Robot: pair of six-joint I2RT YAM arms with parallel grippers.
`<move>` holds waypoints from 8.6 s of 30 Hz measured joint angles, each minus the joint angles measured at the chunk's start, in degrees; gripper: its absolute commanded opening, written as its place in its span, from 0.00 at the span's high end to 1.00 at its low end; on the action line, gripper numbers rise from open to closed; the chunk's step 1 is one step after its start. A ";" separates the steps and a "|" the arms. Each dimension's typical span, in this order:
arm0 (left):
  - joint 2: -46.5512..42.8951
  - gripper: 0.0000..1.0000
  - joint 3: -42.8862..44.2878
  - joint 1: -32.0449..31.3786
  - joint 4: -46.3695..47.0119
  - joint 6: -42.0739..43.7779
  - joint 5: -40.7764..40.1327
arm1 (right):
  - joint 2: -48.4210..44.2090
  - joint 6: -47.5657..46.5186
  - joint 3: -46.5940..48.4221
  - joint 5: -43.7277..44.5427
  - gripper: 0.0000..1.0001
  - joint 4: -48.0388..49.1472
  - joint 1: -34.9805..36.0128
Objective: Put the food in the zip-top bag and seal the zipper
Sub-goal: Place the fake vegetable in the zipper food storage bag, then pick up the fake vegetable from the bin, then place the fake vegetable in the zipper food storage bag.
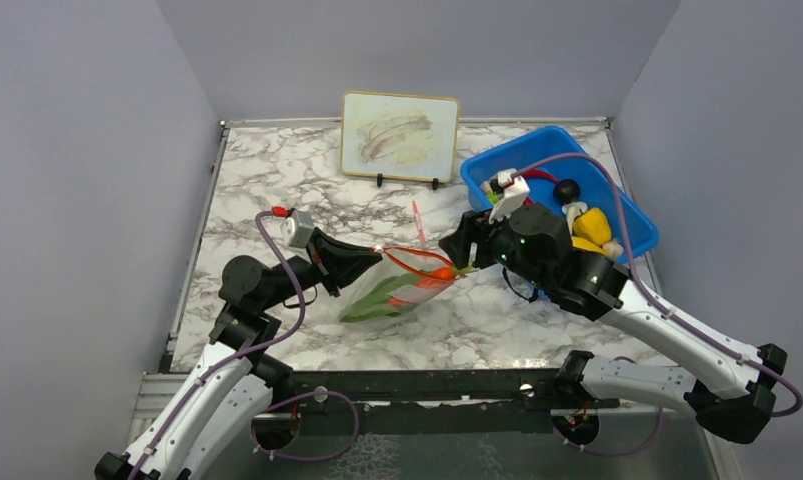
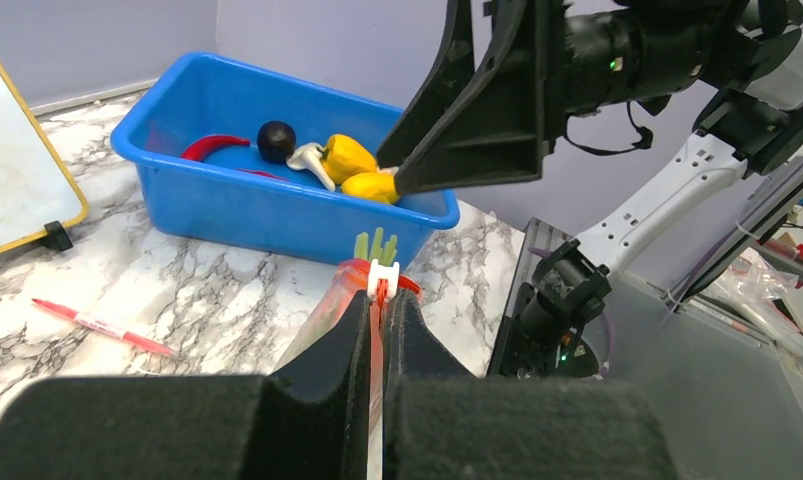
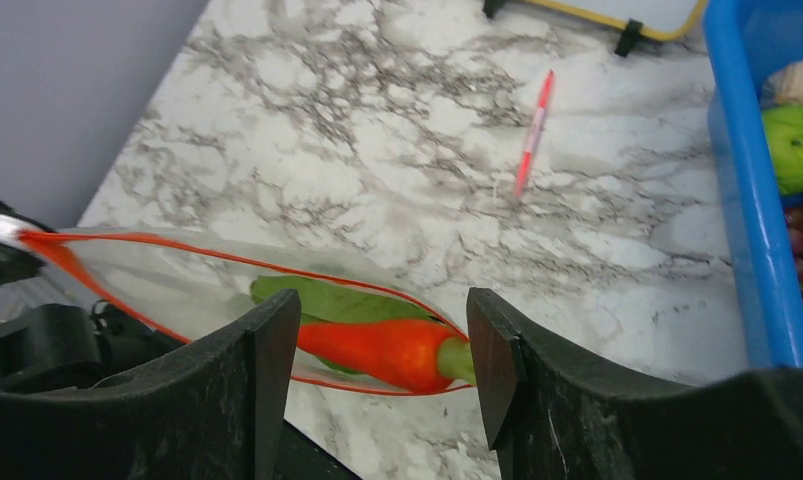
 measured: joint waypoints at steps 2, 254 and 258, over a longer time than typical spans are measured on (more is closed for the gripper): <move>0.00 1.00 0.00 0.00 0.00 0.13 0.02 | 1.03 0.48 0.17 -0.02 0.37 -2.73 -0.94; -1.70 1.00 -5.42 -0.48 4.79 7.32 -2.12 | 19.61 2.47 -11.96 -48.98 0.51 32.48 -7.39; -2.10 1.00 -5.95 -0.48 5.14 7.28 -1.81 | 22.16 3.50 -10.88 -49.94 0.49 35.67 -6.03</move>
